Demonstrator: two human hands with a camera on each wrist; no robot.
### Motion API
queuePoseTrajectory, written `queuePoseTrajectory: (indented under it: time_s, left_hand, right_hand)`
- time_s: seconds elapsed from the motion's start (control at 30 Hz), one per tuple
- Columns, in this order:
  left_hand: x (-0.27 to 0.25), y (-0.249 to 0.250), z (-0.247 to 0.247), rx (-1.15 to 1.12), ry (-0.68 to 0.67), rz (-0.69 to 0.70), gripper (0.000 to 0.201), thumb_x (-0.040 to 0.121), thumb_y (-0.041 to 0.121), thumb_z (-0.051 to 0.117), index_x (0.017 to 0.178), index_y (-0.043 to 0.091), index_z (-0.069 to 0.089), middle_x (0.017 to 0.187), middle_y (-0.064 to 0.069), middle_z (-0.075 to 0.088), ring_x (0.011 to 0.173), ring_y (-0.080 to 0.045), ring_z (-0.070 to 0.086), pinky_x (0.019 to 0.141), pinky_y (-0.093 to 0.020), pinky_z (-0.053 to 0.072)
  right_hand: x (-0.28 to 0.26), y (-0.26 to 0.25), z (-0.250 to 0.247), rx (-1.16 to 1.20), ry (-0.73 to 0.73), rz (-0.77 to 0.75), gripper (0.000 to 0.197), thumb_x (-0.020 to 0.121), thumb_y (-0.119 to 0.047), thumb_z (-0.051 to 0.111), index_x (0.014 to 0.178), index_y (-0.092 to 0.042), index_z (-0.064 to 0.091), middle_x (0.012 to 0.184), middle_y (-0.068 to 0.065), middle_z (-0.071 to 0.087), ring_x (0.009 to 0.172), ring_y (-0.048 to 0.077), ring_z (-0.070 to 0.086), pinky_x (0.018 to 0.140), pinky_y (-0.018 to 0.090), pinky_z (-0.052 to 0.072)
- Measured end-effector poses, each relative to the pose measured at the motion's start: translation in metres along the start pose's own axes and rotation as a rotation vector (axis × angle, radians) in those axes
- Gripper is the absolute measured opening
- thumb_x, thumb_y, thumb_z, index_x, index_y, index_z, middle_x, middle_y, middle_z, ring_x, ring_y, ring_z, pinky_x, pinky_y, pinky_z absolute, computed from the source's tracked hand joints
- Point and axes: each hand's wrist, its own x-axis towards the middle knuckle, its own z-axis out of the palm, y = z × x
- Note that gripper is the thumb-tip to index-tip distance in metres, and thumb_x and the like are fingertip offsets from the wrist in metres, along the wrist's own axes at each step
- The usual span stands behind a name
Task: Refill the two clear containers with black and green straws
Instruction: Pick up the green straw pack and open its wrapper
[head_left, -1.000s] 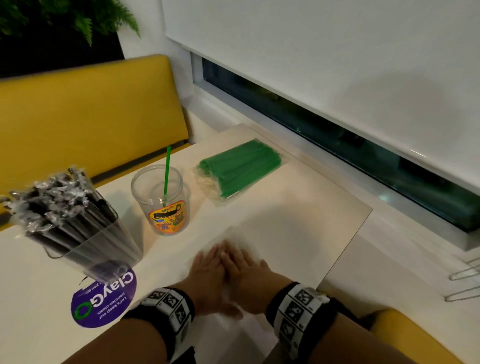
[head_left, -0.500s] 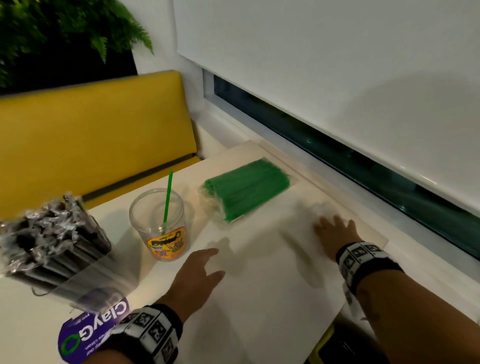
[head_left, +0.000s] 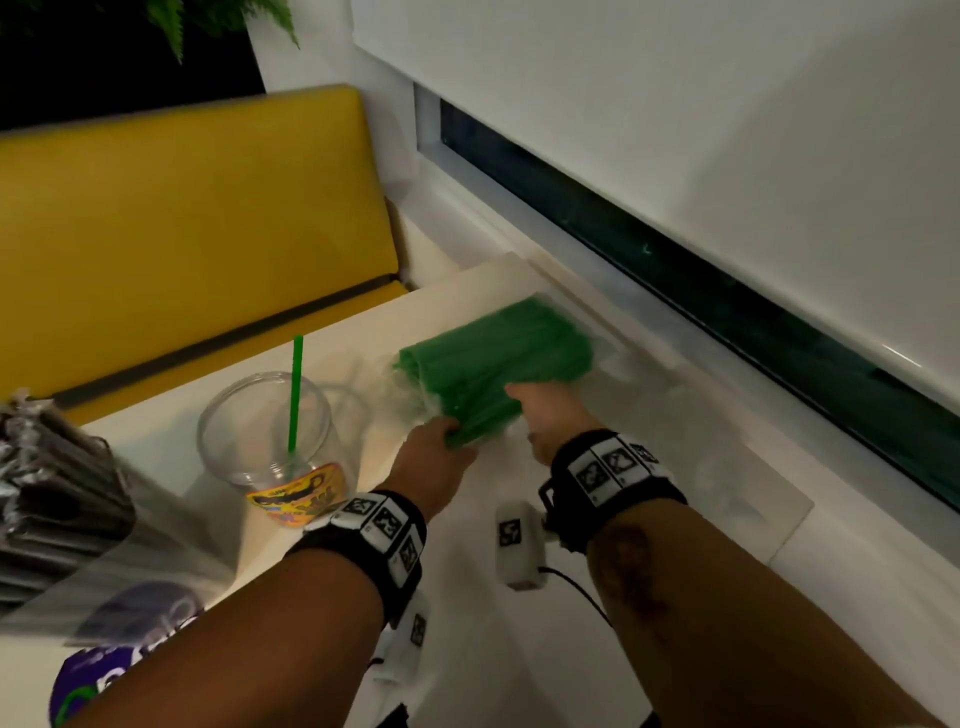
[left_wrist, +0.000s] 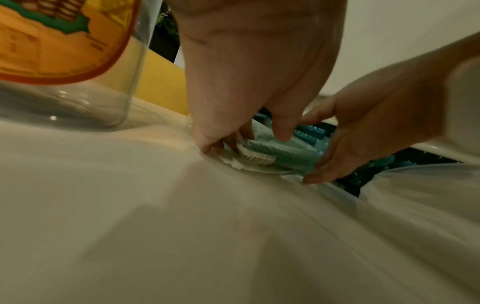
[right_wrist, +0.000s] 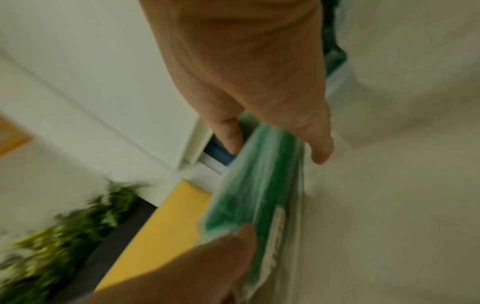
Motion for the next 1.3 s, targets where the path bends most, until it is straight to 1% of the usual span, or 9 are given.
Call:
queuePoseTrajectory:
  time_s: [0.17, 0.3, 0.53, 0.63, 0.77, 0.93, 1.07, 1.17, 1.3]
  left_hand:
    - [0.0, -0.005, 0.001, 0.079, 0.036, -0.054, 0.013, 0.085, 0.022, 0.068, 0.093, 0.014, 0.061, 0.088, -0.003, 0.06, 0.082, -0.023, 0.055, 0.065, -0.028, 0.038]
    - [-0.011, -0.008, 0.0, 0.062, 0.007, -0.01, 0.02, 0.082, 0.018, 0.067, 0.077, 0.016, 0.048, 0.071, 0.001, 0.05, 0.068, -0.018, 0.047, 0.054, -0.029, 0.033]
    - [-0.061, -0.021, -0.007, 0.262, 0.18, 0.224, 0.032, 0.088, 0.056, 0.053, 0.094, 0.025, 0.049, 0.079, 0.007, 0.059, 0.073, -0.017, 0.056, 0.062, -0.031, 0.042]
    - [-0.078, -0.029, -0.017, 0.204, 0.259, 0.309, 0.04, 0.087, 0.065, 0.039, 0.093, 0.028, 0.052, 0.074, 0.006, 0.062, 0.073, -0.019, 0.06, 0.065, -0.03, 0.045]
    - [-0.1, -0.031, -0.03, -0.363, 0.258, 0.4, 0.044, 0.088, 0.059, 0.037, 0.09, 0.021, 0.058, 0.075, -0.003, 0.068, 0.068, -0.018, 0.066, 0.07, -0.039, 0.054]
    - [-0.134, -0.051, -0.061, -0.874, 0.154, 0.193, 0.075, 0.079, 0.07, 0.035, 0.131, 0.019, 0.052, 0.121, -0.005, 0.066, 0.109, -0.02, 0.065, 0.088, -0.043, 0.053]
    - [-0.174, -0.102, -0.079, -0.841, 0.208, 0.201, 0.073, 0.077, 0.074, 0.038, 0.134, 0.028, 0.049, 0.128, -0.008, 0.062, 0.112, -0.024, 0.065, 0.09, -0.047, 0.054]
    - [-0.194, -0.135, -0.089, -0.75, 0.264, 0.18, 0.051, 0.082, 0.063, 0.044, 0.119, 0.03, 0.055, 0.124, -0.012, 0.061, 0.114, -0.027, 0.061, 0.094, -0.046, 0.053]
    - [-0.203, -0.164, -0.103, -0.267, 0.295, 0.26, 0.034, 0.081, 0.003, 0.067, 0.106, 0.024, 0.057, 0.113, 0.0, 0.062, 0.111, -0.028, 0.06, 0.095, -0.034, 0.048]
  right_hand:
    - [0.049, 0.018, 0.024, 0.337, 0.066, 0.062, 0.021, 0.093, -0.033, 0.062, 0.114, -0.031, 0.06, 0.129, 0.01, 0.063, 0.118, 0.027, 0.062, 0.093, 0.033, 0.054]
    - [0.041, 0.014, 0.025, 0.448, 0.032, 0.123, 0.039, 0.101, -0.021, 0.048, 0.14, -0.014, 0.05, 0.143, 0.012, 0.05, 0.129, 0.031, 0.051, 0.107, 0.035, 0.043]
    - [0.002, 0.016, 0.034, 0.787, 0.203, 0.129, 0.031, 0.071, -0.024, 0.07, 0.1, -0.012, 0.065, 0.103, 0.015, 0.071, 0.086, 0.03, 0.07, 0.079, 0.054, 0.059]
    - [-0.044, 0.009, 0.034, 0.814, 0.433, -0.146, 0.022, 0.075, -0.01, 0.067, 0.091, -0.022, 0.059, 0.089, 0.007, 0.069, 0.074, 0.023, 0.067, 0.069, 0.04, 0.061]
    - [-0.11, 0.011, 0.046, 0.384, 0.575, -0.586, 0.035, 0.071, -0.007, 0.069, 0.098, -0.02, 0.051, 0.092, 0.002, 0.058, 0.08, 0.019, 0.057, 0.067, 0.029, 0.051]
    - [-0.152, 0.061, 0.089, -0.403, 0.651, -1.0, 0.032, 0.066, -0.001, 0.063, 0.097, -0.004, 0.06, 0.087, 0.011, 0.056, 0.076, 0.026, 0.047, 0.068, 0.036, 0.043]
    - [-0.18, 0.103, 0.115, -0.673, 0.429, -1.013, 0.043, 0.07, -0.038, 0.077, 0.101, -0.011, 0.063, 0.094, 0.006, 0.062, 0.083, 0.023, 0.055, 0.08, 0.038, 0.053]
    - [-0.193, 0.111, 0.121, -0.708, 0.237, -0.93, 0.074, 0.075, -0.084, 0.045, 0.104, -0.018, 0.061, 0.095, -0.002, 0.059, 0.084, 0.015, 0.049, 0.082, 0.031, 0.043]
    - [-0.191, 0.104, 0.122, -0.557, 0.275, -0.965, 0.045, 0.093, -0.055, 0.042, 0.08, -0.017, 0.061, 0.074, 0.001, 0.058, 0.066, 0.02, 0.047, 0.065, 0.034, 0.038]
